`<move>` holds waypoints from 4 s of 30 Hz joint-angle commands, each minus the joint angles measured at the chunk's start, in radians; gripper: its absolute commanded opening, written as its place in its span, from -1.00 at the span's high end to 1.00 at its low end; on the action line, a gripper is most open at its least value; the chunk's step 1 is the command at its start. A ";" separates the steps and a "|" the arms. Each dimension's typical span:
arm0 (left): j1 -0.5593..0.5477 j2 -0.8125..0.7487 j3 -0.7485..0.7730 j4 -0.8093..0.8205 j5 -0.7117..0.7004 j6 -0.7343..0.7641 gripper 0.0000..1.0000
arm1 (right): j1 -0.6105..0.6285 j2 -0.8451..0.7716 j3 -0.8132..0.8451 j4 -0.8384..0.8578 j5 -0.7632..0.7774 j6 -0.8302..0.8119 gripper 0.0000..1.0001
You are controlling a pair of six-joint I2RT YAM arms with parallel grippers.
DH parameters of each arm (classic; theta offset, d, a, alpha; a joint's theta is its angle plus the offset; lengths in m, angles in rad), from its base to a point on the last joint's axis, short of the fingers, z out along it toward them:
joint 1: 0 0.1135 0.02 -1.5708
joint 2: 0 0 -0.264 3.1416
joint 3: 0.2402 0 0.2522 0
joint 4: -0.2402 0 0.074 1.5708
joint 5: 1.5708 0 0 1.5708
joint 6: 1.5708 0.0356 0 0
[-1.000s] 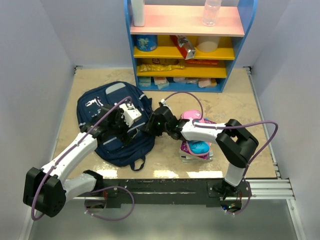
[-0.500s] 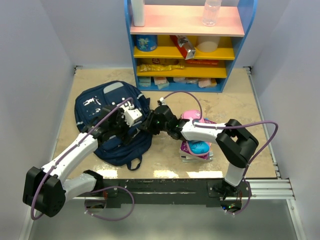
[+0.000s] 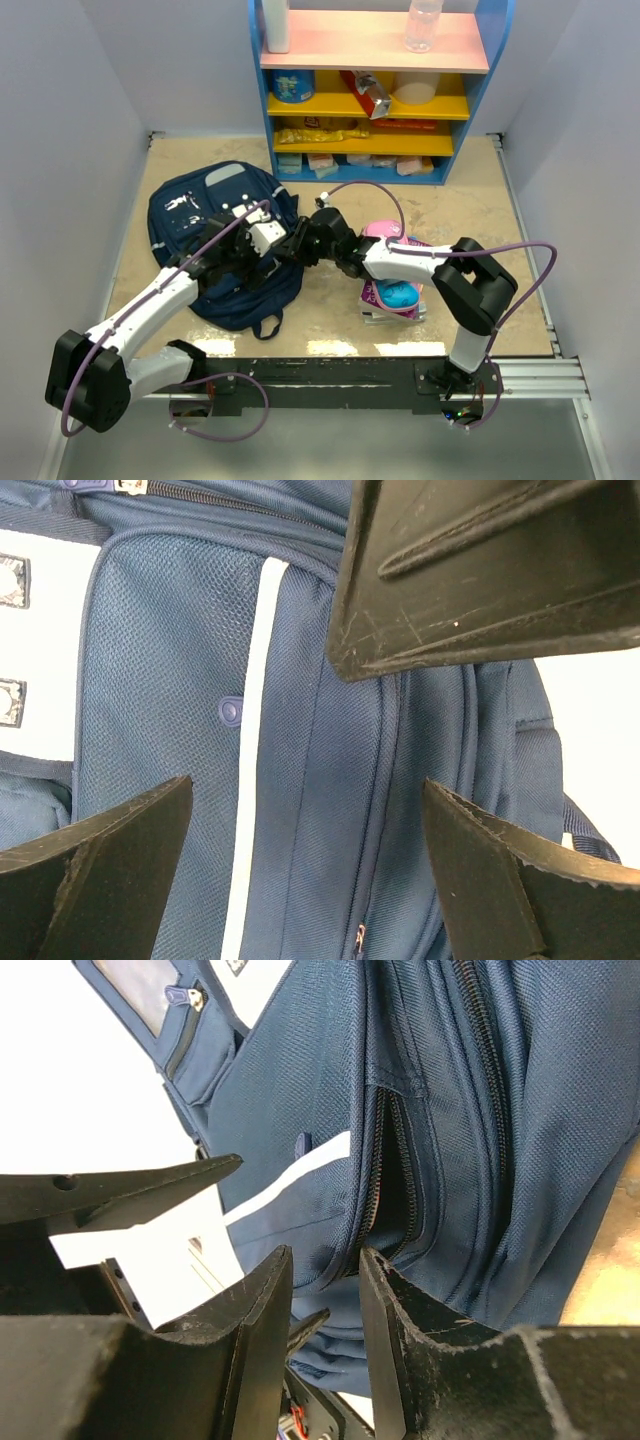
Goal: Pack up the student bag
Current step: Unzip the student bag at the center of the board, then pick up the personal item from the center of the board.
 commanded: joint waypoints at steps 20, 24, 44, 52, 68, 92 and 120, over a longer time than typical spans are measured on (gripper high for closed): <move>-0.005 0.034 0.013 0.084 -0.186 0.000 0.70 | -0.012 -0.054 0.023 0.085 0.002 0.003 0.31; -0.007 0.022 0.041 0.084 -0.212 0.000 1.00 | -0.006 -0.031 0.013 0.050 0.040 -0.045 0.36; -0.053 0.059 0.299 -0.098 -0.129 -0.080 1.00 | 0.085 0.089 0.038 0.015 0.071 -0.150 0.57; -0.055 0.060 0.383 -0.164 -0.131 -0.087 1.00 | 0.090 0.089 0.007 -0.121 0.207 -0.216 0.66; -0.044 0.043 0.273 -0.135 -0.132 -0.089 1.00 | 0.103 -0.081 0.100 -0.304 0.325 -0.399 0.22; -0.047 0.068 0.325 -0.127 -0.077 -0.112 1.00 | -0.019 -0.791 0.049 -1.159 0.628 -0.243 -0.97; -0.061 0.059 0.326 -0.135 -0.045 -0.127 1.00 | -0.174 -1.005 -0.187 -0.997 0.474 -0.092 -0.68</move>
